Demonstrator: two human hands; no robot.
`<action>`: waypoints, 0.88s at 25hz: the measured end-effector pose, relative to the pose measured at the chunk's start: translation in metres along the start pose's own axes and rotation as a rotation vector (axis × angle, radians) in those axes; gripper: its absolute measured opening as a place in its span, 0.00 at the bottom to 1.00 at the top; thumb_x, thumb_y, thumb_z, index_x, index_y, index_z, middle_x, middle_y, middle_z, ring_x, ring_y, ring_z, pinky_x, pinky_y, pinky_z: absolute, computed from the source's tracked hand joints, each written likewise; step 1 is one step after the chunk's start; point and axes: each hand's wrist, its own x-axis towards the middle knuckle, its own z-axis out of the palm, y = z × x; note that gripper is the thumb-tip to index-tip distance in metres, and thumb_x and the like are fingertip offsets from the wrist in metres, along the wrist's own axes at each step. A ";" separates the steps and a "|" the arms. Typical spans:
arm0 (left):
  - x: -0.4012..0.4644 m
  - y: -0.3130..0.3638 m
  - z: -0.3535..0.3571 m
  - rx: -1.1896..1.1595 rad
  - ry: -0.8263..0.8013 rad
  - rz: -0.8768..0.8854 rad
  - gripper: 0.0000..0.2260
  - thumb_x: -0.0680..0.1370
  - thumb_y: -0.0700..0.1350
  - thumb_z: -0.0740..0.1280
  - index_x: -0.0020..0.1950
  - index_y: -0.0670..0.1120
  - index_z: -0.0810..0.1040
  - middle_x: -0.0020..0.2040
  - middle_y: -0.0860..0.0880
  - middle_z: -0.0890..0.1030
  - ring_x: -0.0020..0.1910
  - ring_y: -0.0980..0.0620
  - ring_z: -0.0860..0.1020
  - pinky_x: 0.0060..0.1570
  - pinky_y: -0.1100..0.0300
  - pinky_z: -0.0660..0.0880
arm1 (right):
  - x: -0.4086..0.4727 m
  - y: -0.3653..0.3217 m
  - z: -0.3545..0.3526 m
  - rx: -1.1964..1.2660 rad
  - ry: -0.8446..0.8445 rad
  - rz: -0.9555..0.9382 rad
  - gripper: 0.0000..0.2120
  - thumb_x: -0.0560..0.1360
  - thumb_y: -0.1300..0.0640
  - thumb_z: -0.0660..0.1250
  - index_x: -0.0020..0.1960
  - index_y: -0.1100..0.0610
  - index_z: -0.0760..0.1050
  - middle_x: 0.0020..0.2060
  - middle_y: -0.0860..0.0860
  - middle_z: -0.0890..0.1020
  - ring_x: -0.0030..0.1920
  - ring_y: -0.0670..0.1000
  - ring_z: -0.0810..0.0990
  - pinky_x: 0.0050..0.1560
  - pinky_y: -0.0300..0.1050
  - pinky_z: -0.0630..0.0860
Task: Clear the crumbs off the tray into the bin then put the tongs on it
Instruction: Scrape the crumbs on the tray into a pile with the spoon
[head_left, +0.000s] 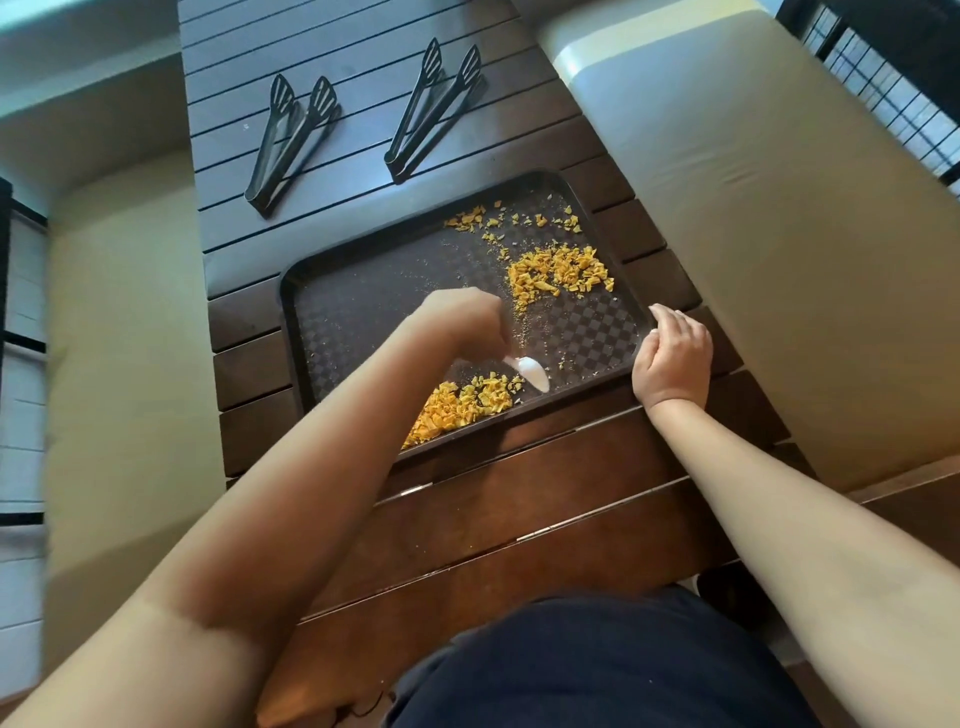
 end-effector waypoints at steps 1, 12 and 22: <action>0.002 0.001 -0.001 -0.033 0.027 0.013 0.10 0.77 0.49 0.64 0.56 0.56 0.81 0.48 0.55 0.82 0.45 0.54 0.78 0.45 0.58 0.78 | 0.000 0.000 0.000 0.000 -0.002 0.000 0.25 0.72 0.55 0.48 0.59 0.65 0.76 0.55 0.60 0.80 0.57 0.62 0.76 0.61 0.55 0.68; -0.020 -0.027 0.033 -0.345 -0.027 -0.071 0.10 0.76 0.51 0.66 0.56 0.53 0.82 0.50 0.54 0.83 0.41 0.56 0.78 0.47 0.59 0.76 | 0.000 0.001 -0.001 -0.002 -0.006 -0.010 0.24 0.72 0.56 0.49 0.58 0.65 0.76 0.54 0.61 0.81 0.55 0.63 0.76 0.59 0.56 0.70; -0.028 -0.025 0.034 -0.478 0.113 -0.059 0.11 0.78 0.49 0.64 0.59 0.52 0.80 0.54 0.52 0.82 0.41 0.57 0.77 0.43 0.64 0.73 | -0.001 -0.001 -0.002 0.001 -0.013 -0.012 0.25 0.72 0.55 0.48 0.59 0.65 0.76 0.55 0.61 0.80 0.56 0.62 0.76 0.60 0.56 0.69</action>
